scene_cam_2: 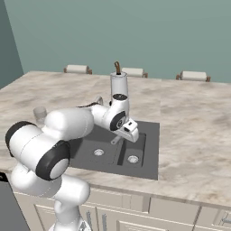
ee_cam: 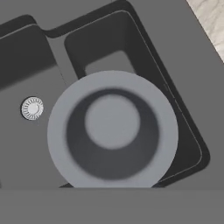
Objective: Move any existing items from the left basin to the right basin for drying. Then move the glass cup from the counter to the left basin of the sink for washing.
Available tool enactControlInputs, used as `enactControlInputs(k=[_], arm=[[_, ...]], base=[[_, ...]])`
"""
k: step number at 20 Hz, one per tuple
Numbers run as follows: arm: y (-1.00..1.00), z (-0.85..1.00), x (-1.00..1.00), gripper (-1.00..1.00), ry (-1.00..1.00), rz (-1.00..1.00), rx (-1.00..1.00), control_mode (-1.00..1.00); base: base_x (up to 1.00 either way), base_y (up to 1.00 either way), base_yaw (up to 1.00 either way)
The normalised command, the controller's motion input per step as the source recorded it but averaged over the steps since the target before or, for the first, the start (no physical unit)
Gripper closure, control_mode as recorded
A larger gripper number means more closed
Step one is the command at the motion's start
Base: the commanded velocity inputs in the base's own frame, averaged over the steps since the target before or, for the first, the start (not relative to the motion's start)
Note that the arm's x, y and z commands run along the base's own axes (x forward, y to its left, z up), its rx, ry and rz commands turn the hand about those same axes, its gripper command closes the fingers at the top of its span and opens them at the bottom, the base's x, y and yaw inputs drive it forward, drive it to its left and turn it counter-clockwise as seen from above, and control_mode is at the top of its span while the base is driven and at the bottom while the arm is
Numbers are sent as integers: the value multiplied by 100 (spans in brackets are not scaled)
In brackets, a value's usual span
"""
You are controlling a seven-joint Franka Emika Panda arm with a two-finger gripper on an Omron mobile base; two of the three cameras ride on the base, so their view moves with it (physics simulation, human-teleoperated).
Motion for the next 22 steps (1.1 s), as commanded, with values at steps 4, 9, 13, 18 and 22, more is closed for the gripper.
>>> enactControlInputs(k=[4, 9, 13, 18, 22], arm=[[-27, -22, 0, 100, 1, 2, 0, -100], [-17, -34, 0, 100, 0, 1, 0, -100], [-6, -36, 0, 100, 0, 0, 0, -100], [0, -33, 2, 100, 3, 0, 0, -100], [0, -29, 7, 100, 3, 0, 0, -100]], base=[[0, 0, 0], [0, 0, 0], [0, 0, 0], [0, 0, 0], [0, 0, 0]])
